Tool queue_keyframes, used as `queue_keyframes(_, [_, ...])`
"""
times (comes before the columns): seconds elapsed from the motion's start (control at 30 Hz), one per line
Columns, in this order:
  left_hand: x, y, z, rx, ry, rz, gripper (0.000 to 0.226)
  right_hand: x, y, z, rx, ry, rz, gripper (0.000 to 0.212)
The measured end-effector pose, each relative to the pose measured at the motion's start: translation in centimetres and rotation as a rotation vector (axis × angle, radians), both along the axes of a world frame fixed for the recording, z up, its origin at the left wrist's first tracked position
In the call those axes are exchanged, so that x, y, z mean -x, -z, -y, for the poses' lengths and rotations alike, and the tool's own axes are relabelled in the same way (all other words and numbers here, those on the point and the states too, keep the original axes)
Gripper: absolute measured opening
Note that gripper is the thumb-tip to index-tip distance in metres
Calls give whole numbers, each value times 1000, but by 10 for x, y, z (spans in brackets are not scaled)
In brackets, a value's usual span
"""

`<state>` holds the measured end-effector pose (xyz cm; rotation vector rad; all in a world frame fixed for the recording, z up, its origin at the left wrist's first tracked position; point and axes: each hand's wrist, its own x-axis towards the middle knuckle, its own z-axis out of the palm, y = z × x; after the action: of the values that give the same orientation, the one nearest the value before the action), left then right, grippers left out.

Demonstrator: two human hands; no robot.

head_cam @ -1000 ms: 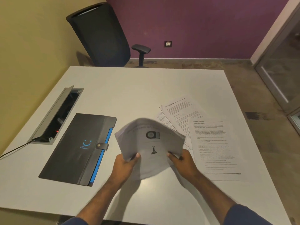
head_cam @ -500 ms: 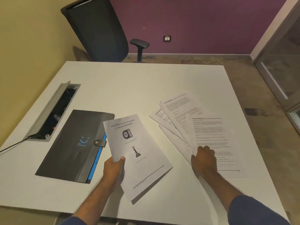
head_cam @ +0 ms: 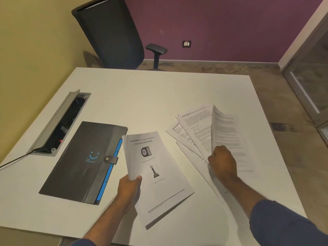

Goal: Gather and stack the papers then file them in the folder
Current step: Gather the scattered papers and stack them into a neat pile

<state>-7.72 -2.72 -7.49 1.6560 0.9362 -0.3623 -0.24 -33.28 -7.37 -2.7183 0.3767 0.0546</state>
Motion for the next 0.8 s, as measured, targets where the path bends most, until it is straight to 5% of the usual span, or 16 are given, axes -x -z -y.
queue_keyframes(0.13, [1,-1,3,17,11,-19,38,-25,1,-10,128,-211,-65,5])
queue_keyframes(0.33, [3,2,0,27,14,-29,36,-34,18,-26,65,-243,-243,8])
queue_keyframes(0.43, [3,4,-5,30,3,-46,37,-37,24,-27,172,-305,-258,32])
queue_keyframes(0.63, [1,5,-6,34,-19,-62,37,-39,28,-34,528,-389,-319,23])
queue_keyframes(0.8, [-1,4,-6,27,-14,-56,36,-43,26,-41,578,-387,-264,23])
